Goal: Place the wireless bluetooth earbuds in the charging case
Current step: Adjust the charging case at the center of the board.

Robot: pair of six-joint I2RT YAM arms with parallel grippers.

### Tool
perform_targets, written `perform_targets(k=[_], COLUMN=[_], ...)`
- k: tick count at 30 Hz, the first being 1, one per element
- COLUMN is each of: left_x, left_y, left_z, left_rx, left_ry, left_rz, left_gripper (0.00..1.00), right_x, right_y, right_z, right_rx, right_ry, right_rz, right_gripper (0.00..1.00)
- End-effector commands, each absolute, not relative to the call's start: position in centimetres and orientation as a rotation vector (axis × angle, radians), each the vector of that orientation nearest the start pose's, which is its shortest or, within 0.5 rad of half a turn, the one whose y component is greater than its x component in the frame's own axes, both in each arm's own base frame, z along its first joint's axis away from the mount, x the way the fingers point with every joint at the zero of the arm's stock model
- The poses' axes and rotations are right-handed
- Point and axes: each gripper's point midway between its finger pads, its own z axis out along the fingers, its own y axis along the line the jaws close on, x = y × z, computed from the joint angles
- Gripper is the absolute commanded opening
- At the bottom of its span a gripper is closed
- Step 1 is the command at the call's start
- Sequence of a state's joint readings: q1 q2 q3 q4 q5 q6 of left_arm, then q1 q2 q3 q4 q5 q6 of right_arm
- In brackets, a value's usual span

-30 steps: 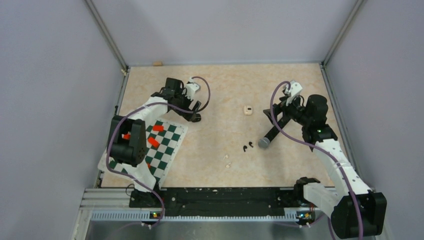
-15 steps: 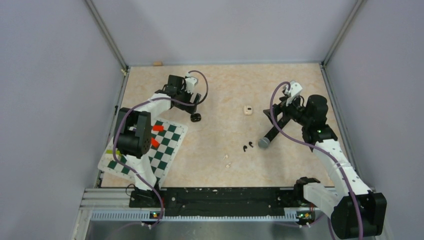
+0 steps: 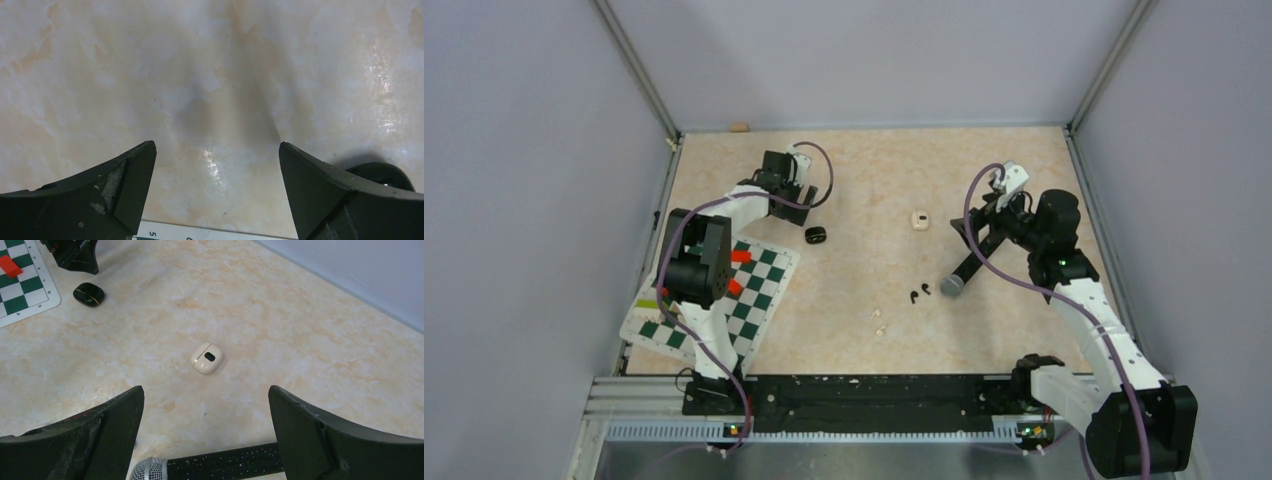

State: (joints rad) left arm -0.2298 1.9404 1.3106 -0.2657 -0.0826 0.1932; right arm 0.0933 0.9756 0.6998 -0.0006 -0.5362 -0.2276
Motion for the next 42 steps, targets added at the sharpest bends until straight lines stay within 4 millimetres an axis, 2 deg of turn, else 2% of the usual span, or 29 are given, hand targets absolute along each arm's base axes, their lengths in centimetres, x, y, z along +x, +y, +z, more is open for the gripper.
perform_targets(k=[1,8,23,29,34,37,42], left_x=[46.4,44.1,39.3,39.1,37.4,37.2,39.1], left_y=[-8.7,-11.6,-13.2,-13.7,-14.9,-15.3,-15.0], left_z=[4.8,4.8,5.0,6.7,7.9,8.1,7.1], left_rx=[0.55,0.714,0.901,0.912,1.088,1.126,1.021], left_ry=[2.42,2.418,2.422,2.383,2.321,2.308,2.355], left_rz=[0.106,-0.042,-0.131,-0.14,-0.258,-0.291,-0.234], left_gripper=[0.98,0.98,0.98,0.99,0.99,0.99,0.99], right_x=[32.6,32.6,32.5,32.4,32.4,32.3,31.8], right_y=[11.0,11.0,11.1,11.0,11.0,11.1,11.9], right_z=[23.6,23.5,23.7,23.7,23.9,23.8,23.7], right_rx=[-0.666,-0.666,-0.671,-0.668,-0.667,-0.67,-0.686], right_ry=[1.644,1.647,1.641,1.642,1.639,1.641,1.639], right_rz=[0.377,0.376,0.382,0.384,0.388,0.395,0.456], right_gripper=[0.93,0.93,0.93,0.93,0.93,0.93,0.93])
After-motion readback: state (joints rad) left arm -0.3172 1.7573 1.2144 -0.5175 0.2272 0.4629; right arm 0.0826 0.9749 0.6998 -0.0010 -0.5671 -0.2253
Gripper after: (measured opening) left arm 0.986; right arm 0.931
